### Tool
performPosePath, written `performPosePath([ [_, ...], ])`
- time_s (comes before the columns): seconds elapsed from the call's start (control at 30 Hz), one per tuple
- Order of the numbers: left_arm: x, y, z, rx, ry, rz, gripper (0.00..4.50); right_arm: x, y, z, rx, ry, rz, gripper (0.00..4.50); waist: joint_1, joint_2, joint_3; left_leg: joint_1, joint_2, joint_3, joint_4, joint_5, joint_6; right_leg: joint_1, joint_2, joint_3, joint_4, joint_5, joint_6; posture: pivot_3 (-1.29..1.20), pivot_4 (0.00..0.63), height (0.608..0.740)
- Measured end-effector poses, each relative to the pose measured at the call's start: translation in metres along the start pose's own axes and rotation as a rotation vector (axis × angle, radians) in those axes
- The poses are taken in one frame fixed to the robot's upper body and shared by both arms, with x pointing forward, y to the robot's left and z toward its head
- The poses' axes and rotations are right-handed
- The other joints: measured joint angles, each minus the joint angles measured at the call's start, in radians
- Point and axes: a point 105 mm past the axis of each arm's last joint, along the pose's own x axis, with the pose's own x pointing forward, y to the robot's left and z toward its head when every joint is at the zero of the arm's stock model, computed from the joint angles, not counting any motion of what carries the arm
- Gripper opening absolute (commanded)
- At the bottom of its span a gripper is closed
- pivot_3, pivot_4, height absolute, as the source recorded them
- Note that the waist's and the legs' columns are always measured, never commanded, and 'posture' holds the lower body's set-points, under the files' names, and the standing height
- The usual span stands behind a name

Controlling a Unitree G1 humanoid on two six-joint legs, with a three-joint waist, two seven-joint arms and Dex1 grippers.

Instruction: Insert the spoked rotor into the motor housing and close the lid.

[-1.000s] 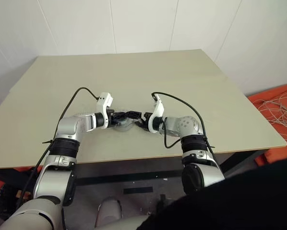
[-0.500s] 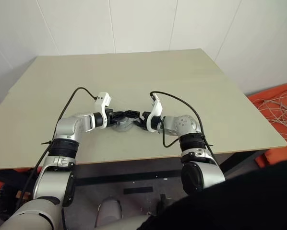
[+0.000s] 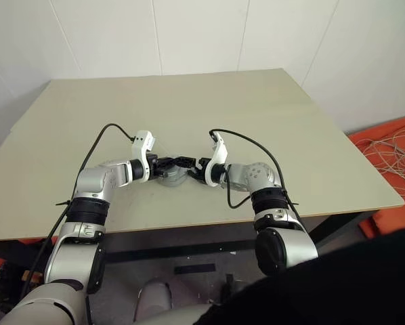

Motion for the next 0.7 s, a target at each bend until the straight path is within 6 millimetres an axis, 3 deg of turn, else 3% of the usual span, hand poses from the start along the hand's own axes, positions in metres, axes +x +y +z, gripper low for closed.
performPosePath([
  [0.07,-0.0004,-0.0001,0.0001,0.000,-0.002,-0.001,0.00,0.0005,-0.0018,-0.0002,0.000,-0.002,-0.008,2.38,-0.001,0.000,0.000,-0.002,0.000,0.001,0.000,0.000,0.000,-0.002,0.000,0.000,0.001,0.001,-0.002,0.00,0.000,0.740],
  [0.7,-0.0007,-0.0016,0.0036,0.010,-0.017,-0.009,0.00,-0.0020,0.0042,0.0027,0.018,0.004,0.010,2.38,-0.001,0.000,0.000,-0.003,0.001,0.005,0.000,-0.004,-0.003,-0.004,0.001,0.000,0.002,0.005,-0.008,0.00,0.000,0.740],
])
